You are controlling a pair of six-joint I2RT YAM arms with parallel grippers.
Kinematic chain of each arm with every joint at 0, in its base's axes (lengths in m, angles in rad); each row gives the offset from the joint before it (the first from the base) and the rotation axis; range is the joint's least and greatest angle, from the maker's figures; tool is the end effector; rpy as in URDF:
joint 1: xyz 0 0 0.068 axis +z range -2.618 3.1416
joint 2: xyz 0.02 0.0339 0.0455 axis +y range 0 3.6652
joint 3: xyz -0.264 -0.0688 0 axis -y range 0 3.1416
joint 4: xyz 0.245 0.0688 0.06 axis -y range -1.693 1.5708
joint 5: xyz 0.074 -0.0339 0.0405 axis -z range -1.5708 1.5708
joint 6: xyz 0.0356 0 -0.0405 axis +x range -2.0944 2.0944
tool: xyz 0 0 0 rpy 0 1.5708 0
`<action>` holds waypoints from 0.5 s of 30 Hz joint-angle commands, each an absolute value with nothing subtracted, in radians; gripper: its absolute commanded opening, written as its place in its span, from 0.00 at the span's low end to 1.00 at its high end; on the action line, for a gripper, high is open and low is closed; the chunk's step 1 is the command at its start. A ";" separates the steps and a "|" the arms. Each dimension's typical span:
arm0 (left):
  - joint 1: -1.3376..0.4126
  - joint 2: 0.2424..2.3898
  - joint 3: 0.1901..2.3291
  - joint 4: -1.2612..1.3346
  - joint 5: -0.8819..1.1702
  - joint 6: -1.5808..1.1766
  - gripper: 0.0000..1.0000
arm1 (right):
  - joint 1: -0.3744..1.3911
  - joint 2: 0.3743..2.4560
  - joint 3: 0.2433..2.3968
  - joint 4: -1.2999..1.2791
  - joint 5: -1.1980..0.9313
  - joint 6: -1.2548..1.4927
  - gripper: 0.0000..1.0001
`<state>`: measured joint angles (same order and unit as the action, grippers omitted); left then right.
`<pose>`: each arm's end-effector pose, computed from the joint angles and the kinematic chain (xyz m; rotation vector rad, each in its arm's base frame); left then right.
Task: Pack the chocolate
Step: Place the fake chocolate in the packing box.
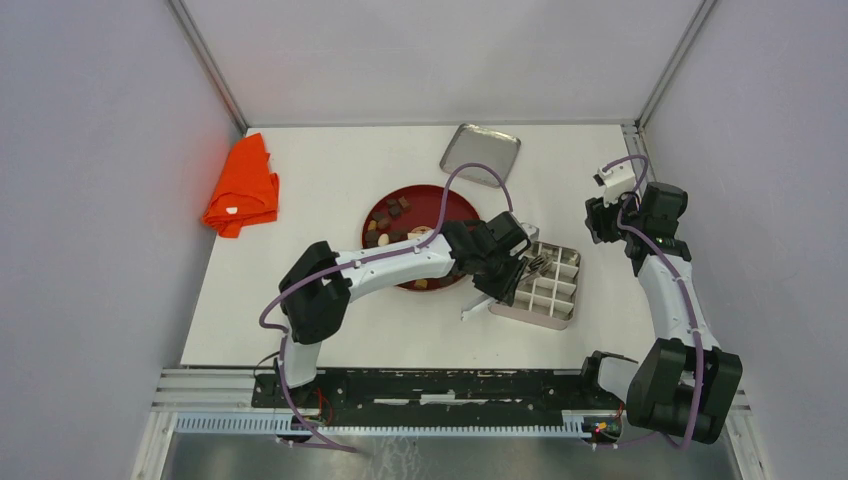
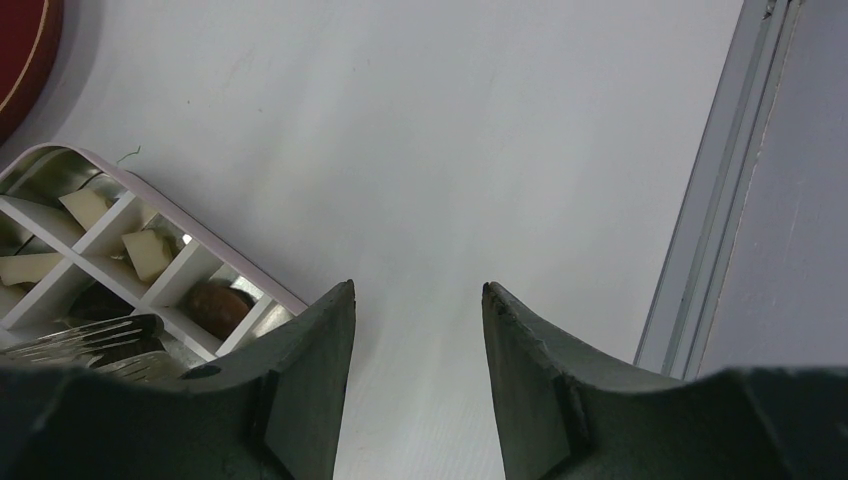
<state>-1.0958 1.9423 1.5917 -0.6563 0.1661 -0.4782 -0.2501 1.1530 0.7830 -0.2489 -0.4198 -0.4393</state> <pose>0.1891 -0.3805 0.2395 0.9044 2.6154 -0.7301 0.2456 -0.0478 0.2603 -0.4314 2.0855 0.0557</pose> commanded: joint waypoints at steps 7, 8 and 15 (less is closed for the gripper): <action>-1.104 1.953 1.644 -0.641 0.163 -0.439 0.41 | -0.253 1.141 0.791 -0.238 -0.440 -0.443 0.56; -1.103 1.953 1.644 -0.640 0.163 -0.439 0.41 | -0.253 1.142 0.792 -0.238 -0.439 -0.443 0.56; -1.106 1.891 1.621 -0.599 0.169 -0.454 0.39 | -0.252 1.142 0.792 -0.241 -0.443 -0.448 0.56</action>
<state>-1.0973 1.9537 1.5982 -0.6563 0.1665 -0.4770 -0.2497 1.1530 0.7830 -0.2497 -0.4255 -0.4423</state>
